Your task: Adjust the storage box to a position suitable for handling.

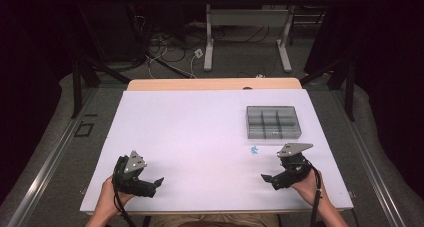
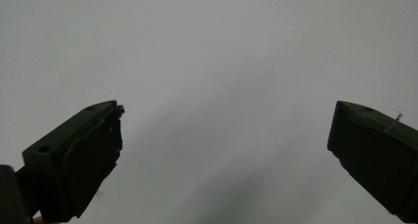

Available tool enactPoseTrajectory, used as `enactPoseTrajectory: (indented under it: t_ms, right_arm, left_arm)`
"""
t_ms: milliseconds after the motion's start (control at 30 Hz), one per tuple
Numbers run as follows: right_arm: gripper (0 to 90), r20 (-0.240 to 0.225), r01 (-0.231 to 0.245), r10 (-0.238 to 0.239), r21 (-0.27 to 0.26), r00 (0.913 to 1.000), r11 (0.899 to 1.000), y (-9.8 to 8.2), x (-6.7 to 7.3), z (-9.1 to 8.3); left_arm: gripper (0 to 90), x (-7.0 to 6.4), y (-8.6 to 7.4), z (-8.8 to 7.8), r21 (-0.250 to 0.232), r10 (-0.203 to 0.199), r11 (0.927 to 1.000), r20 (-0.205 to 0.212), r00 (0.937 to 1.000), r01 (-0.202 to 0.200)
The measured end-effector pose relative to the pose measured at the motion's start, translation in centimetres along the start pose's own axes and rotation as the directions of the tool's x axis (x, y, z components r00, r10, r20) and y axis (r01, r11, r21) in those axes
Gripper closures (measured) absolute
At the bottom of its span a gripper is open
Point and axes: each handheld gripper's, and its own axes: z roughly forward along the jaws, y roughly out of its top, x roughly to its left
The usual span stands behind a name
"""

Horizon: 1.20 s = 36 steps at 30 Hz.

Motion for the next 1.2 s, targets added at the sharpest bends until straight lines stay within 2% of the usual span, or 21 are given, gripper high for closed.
enactPoseTrajectory:
  t_ms: [267, 333, 433, 600, 767, 833, 867, 1100, 1200]
  right_arm:
    - [0.0, 0.012, -0.008, 0.008, 0.012, 0.9999, 1.000, 0.7, -1.0, 0.8]
    - [0.0, 0.009, -0.022, 0.022, 0.013, 0.9997, 1.000, 0.9, -1.2, 0.8]
    - [0.0, 0.032, -0.019, 0.019, 0.001, 0.9993, 1.000, 1.2, -1.8, 1.0]
    - [0.0, 0.018, -0.040, 0.040, 0.012, 0.9990, 0.999, 1.6, -2.2, 1.0]
    - [0.0, 0.034, -0.051, 0.051, 0.005, 0.9981, 0.999, 2.2, -2.7, 1.2]
    - [0.0, 0.043, -0.063, 0.063, 0.007, 0.9971, 0.998, 2.6, -3.4, 1.1]
    - [0.0, 0.044, -0.065, 0.065, -0.005, 0.9970, 0.998, 2.7, -3.6, 1.1]
    - [0.0, 0.061, -0.085, 0.085, -0.002, 0.9945, 0.996, 3.5, -5.0, 1.2]
    - [0.0, 0.075, -0.098, 0.098, -0.009, 0.9923, 0.995, 4.0, -6.1, 1.3]
  left_arm:
    - [0.0, 0.0, 0.1, 0.1, -0.006, -0.004, 1.0000, -0.006, 1.0000, 0.004]
    - [0.0, 0.0, 0.1, 0.2, 0.007, -0.006, 1.0000, -0.001, 1.0000, 0.006]
    - [0.0, 0.1, 0.1, 0.3, -0.001, -0.004, 1.0000, 0.001, 1.0000, 0.004]
    - [0.0, 0.0, 0.1, 0.3, -0.003, -0.008, 1.0000, 0.001, 1.0000, 0.008]
    - [0.0, 0.1, 0.1, 0.3, 0.000, -0.006, 1.0000, -0.003, 1.0000, 0.006]
    - [0.0, 0.1, 0.2, 0.3, 0.011, 0.000, 0.9999, -0.004, 1.0000, 0.000]
    - [0.0, 0.1, 0.2, 0.3, 0.009, 0.001, 1.0000, -0.007, 1.0000, -0.001]
    - [0.0, 0.1, 0.3, 0.4, 0.001, -0.002, 1.0000, 0.004, 1.0000, 0.002]
    - [0.0, 0.0, 0.3, 0.5, 0.000, 0.008, 1.0000, 0.005, 1.0000, -0.008]
